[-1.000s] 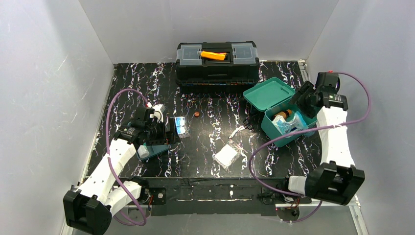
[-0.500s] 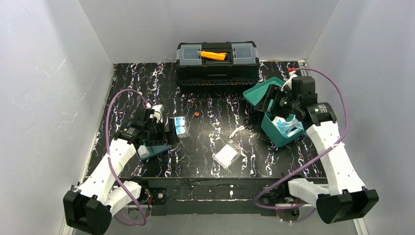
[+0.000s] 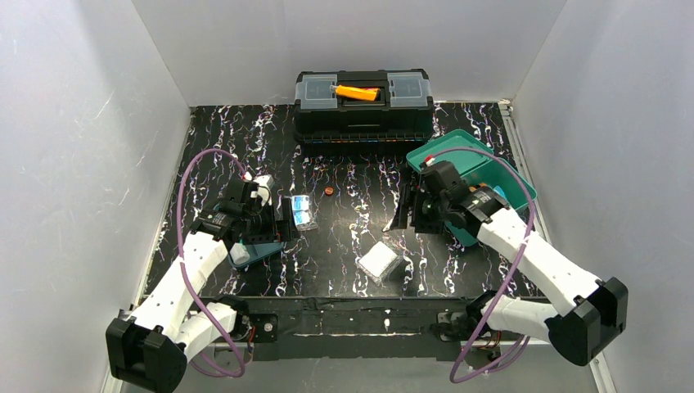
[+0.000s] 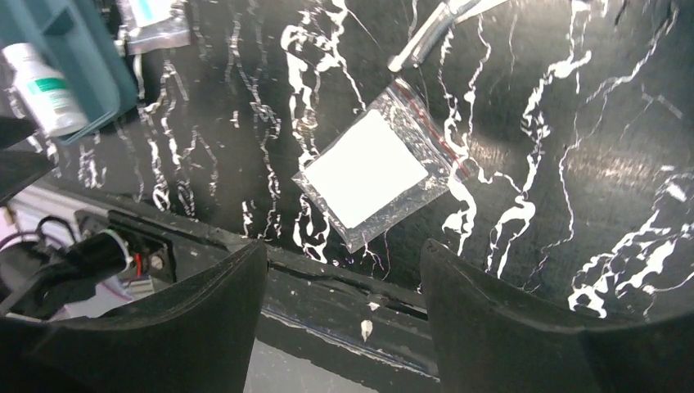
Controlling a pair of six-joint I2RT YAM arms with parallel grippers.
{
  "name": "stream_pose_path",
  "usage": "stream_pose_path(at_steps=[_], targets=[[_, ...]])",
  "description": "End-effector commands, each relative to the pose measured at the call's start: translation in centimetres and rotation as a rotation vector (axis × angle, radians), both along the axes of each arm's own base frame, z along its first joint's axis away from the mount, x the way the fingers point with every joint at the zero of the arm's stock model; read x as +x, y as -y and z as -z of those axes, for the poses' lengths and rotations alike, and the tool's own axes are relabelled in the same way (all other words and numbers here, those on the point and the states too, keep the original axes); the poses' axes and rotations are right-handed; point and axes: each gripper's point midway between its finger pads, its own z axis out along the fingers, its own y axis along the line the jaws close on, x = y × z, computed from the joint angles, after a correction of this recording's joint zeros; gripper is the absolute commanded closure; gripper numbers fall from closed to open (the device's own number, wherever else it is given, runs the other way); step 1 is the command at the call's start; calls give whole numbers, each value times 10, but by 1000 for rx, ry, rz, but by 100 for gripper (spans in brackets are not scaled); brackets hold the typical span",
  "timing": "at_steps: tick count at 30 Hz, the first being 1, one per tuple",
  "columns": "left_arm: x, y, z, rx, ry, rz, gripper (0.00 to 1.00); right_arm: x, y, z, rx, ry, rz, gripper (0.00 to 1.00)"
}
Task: Organize the medicine kit
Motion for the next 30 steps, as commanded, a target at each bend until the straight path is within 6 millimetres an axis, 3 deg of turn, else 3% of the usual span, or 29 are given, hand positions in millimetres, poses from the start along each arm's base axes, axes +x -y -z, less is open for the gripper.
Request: stream_pose_path(at_steps=[1, 7, 15, 30], targets=[[-2, -1, -2, 12, -9, -3, 2, -6, 4, 32, -74, -66, 122, 24], [-2, -1, 2, 13, -27, -1, 2, -21, -4, 75, -101, -167, 171, 20], [-2, -2, 1, 15, -23, -5, 2, -23, -14, 112, -170, -226, 191, 18], [-3, 0, 2, 12, -38, -1, 2, -12, -28, 150, -301, -279, 197, 18]])
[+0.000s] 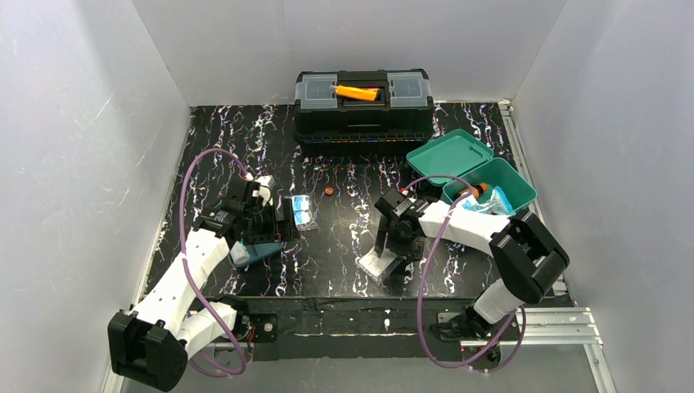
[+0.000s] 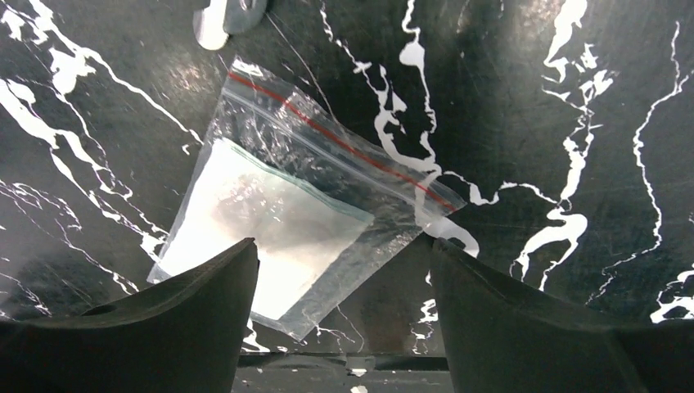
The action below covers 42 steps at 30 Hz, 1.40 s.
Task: Organize the medicine kit
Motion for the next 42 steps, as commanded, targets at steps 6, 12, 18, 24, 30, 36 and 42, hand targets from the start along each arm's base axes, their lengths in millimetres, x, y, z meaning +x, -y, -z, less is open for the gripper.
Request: stream_pose_path(at_steps=[6, 12, 18, 24, 30, 36, 42], targets=[[-3, 0, -3, 1, -16, 2, 2, 11, -16, 12, -5, 8, 3, 28], [-3, 0, -2, 2, -18, 2, 2, 6, -12, 24, -46, -15, -27, 54], [-3, 0, -2, 6, -18, 1, 2, -1, -11, 35, -69, -40, -49, 87], [-3, -1, -2, 8, -19, -1, 2, -1, -16, 32, -47, -31, -67, 99], [-4, -1, -1, 12, -25, -2, 2, 7, -26, 0, 24, 50, -91, 99], [-3, -1, 0, 15, -27, -3, 2, 16, -25, -46, 63, 151, -100, 99], [-3, -2, 1, 17, -33, -4, 2, 20, -13, -86, 77, 243, -90, 99]])
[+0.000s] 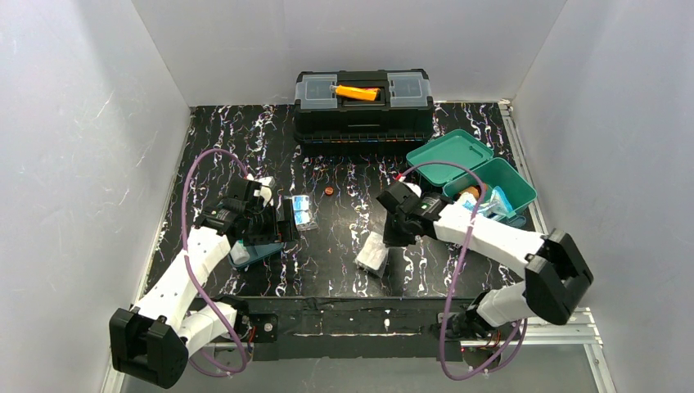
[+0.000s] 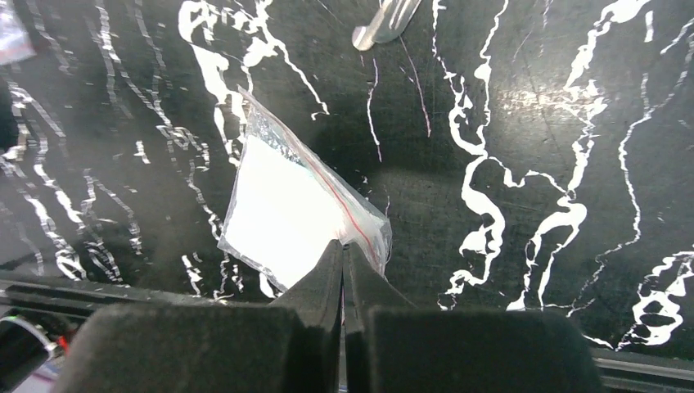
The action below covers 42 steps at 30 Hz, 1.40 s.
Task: Organize the medicine kit
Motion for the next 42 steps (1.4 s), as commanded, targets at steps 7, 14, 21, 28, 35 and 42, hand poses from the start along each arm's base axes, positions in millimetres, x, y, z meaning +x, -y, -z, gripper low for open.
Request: stream_pose_path(at_steps=[7, 14, 21, 28, 35, 42], targets=[[-1, -1, -2, 14, -14, -2, 2, 16, 38, -85, -36, 242, 50, 99], [-2, -2, 0, 17, -21, -2, 2, 38, 86, -139, -51, 369, 132, 99], [-2, -1, 0, 18, -24, 0, 2, 62, 141, -174, -73, 454, 242, 99], [-2, -2, 0, 20, -19, -3, 2, 79, 190, -180, -112, 480, 364, 99], [-2, -2, 0, 17, -20, -1, 2, 92, 231, -169, -114, 452, 470, 99], [-2, -1, -1, 16, -20, -1, 2, 109, 255, -157, -91, 423, 545, 99]])
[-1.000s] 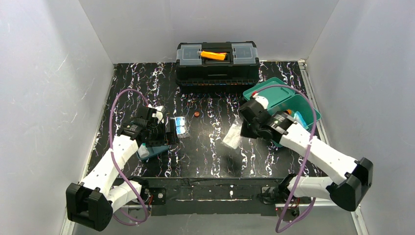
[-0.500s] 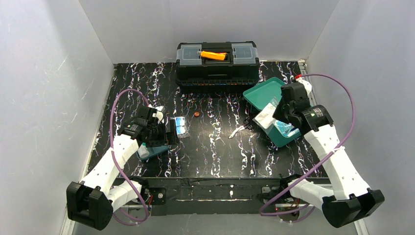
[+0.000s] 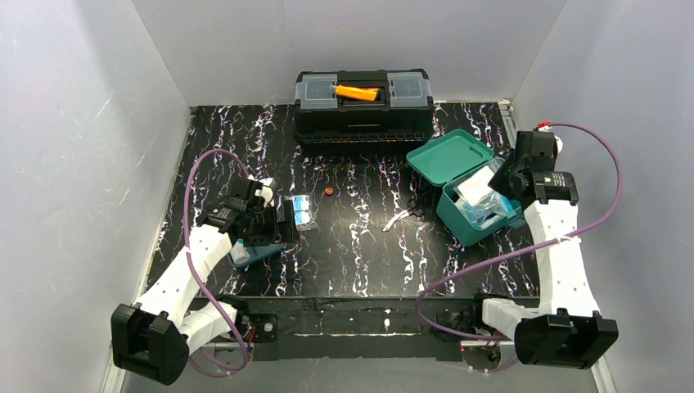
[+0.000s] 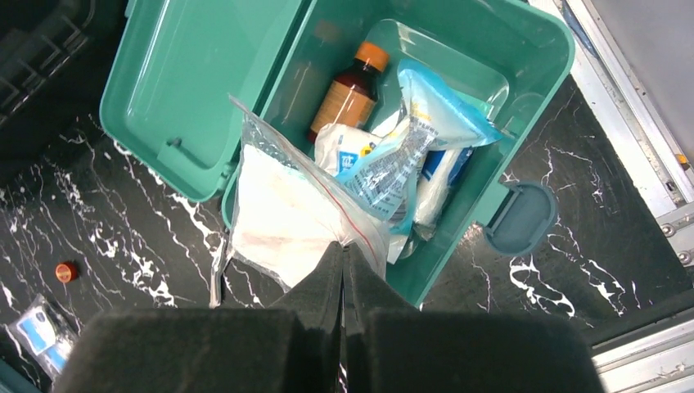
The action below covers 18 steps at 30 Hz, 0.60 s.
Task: Organize the medicine kit
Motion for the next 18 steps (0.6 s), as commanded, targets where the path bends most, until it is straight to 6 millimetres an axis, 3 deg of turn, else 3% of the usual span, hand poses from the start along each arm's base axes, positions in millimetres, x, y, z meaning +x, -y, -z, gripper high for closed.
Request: stream_pose_path(at_steps=[1, 6, 18], targets=[[0, 0, -6, 3, 9, 1, 2, 21, 10, 4, 25, 23, -2, 99], [0, -1, -6, 4, 11, 0, 2, 34, 21, 29, 62, -25, 22, 99], [0, -2, -6, 11, 12, -5, 2, 55, 15, 92, 164, -146, 18, 99]])
